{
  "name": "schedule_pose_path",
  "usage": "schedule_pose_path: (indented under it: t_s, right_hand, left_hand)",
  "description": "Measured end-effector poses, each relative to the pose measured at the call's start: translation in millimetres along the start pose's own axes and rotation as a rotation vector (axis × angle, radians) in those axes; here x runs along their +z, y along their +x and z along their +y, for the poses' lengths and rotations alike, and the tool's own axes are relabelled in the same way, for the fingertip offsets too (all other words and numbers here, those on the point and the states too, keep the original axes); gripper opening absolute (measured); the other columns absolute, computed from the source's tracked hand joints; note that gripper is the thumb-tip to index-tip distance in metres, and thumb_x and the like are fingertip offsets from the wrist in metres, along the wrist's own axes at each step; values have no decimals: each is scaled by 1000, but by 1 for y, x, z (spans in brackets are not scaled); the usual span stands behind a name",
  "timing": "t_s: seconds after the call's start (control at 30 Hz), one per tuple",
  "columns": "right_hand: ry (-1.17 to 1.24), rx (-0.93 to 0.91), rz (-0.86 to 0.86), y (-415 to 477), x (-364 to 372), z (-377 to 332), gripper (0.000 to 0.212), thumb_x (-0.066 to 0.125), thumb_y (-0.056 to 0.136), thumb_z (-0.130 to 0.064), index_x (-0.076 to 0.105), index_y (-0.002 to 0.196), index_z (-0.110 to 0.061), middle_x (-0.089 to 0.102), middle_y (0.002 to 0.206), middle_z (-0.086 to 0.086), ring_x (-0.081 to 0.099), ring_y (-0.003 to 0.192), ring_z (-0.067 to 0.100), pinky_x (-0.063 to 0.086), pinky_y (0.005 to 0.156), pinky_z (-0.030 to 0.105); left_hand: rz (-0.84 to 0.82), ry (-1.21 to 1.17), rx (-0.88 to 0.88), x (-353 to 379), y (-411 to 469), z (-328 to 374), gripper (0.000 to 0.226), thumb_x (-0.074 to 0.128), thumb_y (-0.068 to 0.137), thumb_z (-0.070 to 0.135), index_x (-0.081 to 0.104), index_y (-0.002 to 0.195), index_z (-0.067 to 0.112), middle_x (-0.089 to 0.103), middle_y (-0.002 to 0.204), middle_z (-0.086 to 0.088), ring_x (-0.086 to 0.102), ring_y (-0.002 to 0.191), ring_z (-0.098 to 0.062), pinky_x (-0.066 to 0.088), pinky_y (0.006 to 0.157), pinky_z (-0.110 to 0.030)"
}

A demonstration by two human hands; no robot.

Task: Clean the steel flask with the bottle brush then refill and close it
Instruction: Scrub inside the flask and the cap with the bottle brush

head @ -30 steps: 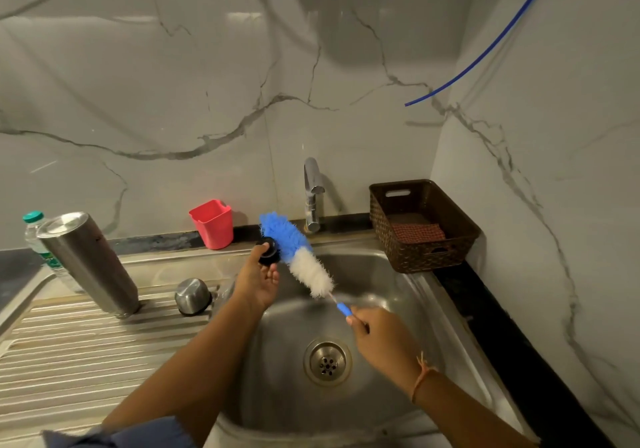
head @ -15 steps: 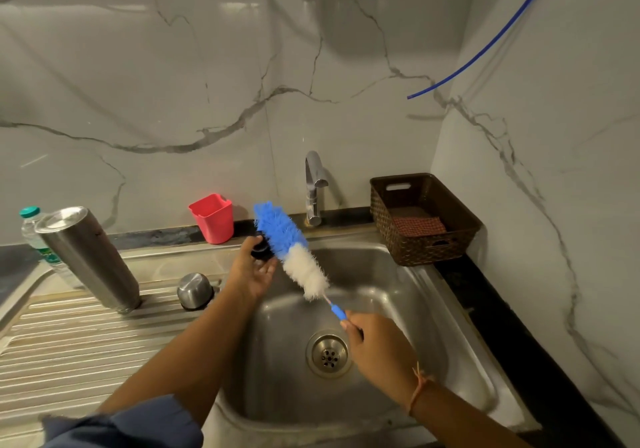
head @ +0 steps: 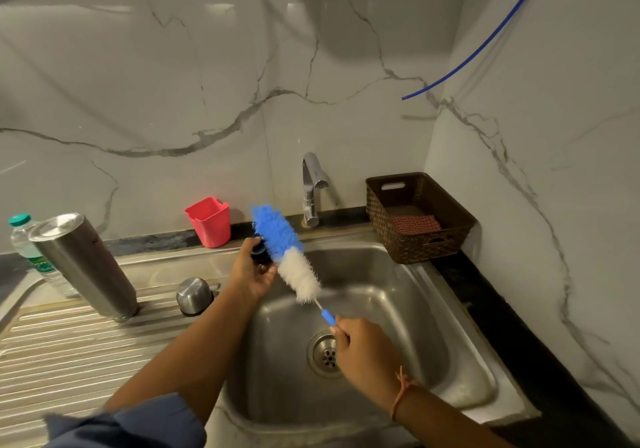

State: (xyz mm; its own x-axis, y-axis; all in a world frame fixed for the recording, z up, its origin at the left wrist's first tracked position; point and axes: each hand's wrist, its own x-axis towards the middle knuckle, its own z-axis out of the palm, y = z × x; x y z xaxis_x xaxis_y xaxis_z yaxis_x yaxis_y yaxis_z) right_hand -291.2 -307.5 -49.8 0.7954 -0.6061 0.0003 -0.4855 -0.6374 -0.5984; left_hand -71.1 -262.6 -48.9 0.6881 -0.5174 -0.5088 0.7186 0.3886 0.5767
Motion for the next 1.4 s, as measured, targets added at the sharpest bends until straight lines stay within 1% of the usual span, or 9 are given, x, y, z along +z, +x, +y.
schedule_pose_path:
  t_s: [0.17,0.37,0.5,0.7,0.9,1.1,1.2,1.33,1.4]
  right_hand:
    - [53,58,39,37,-18,2,38,44,96,-21,38,59,-19,55,67,6,42,62,20,21,50,29]
    - [47,42,28,20,-6,-2,37,43,97,-24,40,60,-24,44,60,-9,34,50,2,22,44,16]
    - [40,39,-8,4,12,-9,26,42,98,-28,63,98,-12,68,97,8,45,67,10,23,47,11]
    - [62,73,57,41,-10,-10,39,42,97,-22,36,59,-20,47,62,-3,45,68,19,22,51,28]
    - [-1,48,43,-1,14,-9,29,40,98,-29,62,111,-15,68,100,7,63,90,23,38,64,24]
    - [46,94,113,40,-19,-9,26,42,97,-22,55,75,-16,65,89,16,49,71,22,25,55,27]
    - [41,66,107,39,-17,-8,27,42,97,-21,57,77,-12,64,86,15,51,73,25,23,49,26]
    - [-16,43,32,2,12,-7,28,41,98,-26,62,98,-8,67,98,11,47,70,19,24,47,20]
    - [3,72,32,5,12,-6,28,41,98,-27,62,101,-8,67,98,10,49,67,17,26,48,19]
  left_hand:
    - [-69,306,-191,0,-9,-20,32,65,81,38,59,97,11,60,77,0,51,66,-9,44,63,-19]
    - [-16,132,-11,4,-3,-2,26,63,87,22,55,105,5,61,89,-8,60,74,-15,56,58,-22]
    - [56,-98,89,2,-4,4,15,58,93,18,55,99,4,60,96,-11,62,80,-21,55,80,-31]
    - [-69,138,-124,5,-4,-21,35,65,84,30,56,112,10,61,86,-5,55,71,-12,48,65,-21]
    - [-15,29,24,6,-3,4,20,63,88,19,57,103,8,61,97,-9,63,80,-19,57,67,-31]
    - [-118,376,-146,9,-10,-21,28,64,82,37,60,99,15,63,84,0,53,71,-11,41,64,-24]
    - [-68,202,-60,15,-8,-16,26,65,86,24,58,105,8,63,89,-5,58,69,-12,49,62,-19]
    - [6,38,62,9,3,5,22,59,91,11,55,112,3,61,113,-13,61,87,-22,51,89,-33]
    - [9,102,12,5,-1,1,15,60,90,14,56,101,5,64,107,-10,60,82,-19,53,81,-28]
